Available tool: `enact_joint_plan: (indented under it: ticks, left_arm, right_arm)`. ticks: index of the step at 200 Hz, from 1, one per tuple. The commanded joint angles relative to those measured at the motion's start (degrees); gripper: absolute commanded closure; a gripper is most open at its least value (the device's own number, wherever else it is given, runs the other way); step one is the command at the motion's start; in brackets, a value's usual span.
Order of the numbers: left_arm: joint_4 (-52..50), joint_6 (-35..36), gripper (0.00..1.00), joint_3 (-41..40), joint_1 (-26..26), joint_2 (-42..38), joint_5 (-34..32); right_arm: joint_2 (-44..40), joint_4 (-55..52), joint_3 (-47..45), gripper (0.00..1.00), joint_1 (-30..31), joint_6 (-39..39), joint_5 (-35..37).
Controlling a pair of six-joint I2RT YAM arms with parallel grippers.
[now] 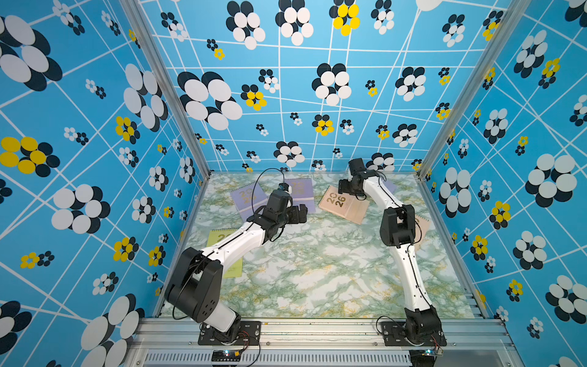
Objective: Stack the calendars
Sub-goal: Move the calendar to the center of the board.
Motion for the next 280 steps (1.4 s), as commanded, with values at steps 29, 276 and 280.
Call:
enact_joint_plan:
  ticks: [29, 276, 280]
  left_arm:
    - [5.68, -4.10, 0.03, 6.17, -2.05, 11.42, 5.30]
    - [6.51, -10.65, 0.05, 23.70, -8.35, 36.51, 11.36]
    - [6.51, -10.67, 0.06, 23.77, -8.42, 36.70, 11.38]
  right_arm:
    - [-4.06, -7.24, -8.56, 0.20, 0.04, 0.75, -0.52]
    - [-26.21, 3.49, -37.89, 0.23, -1.94, -1.32, -2.47]
    - [-26.00, 3.37, -37.56, 0.23, -1.98, -1.65, -2.17]
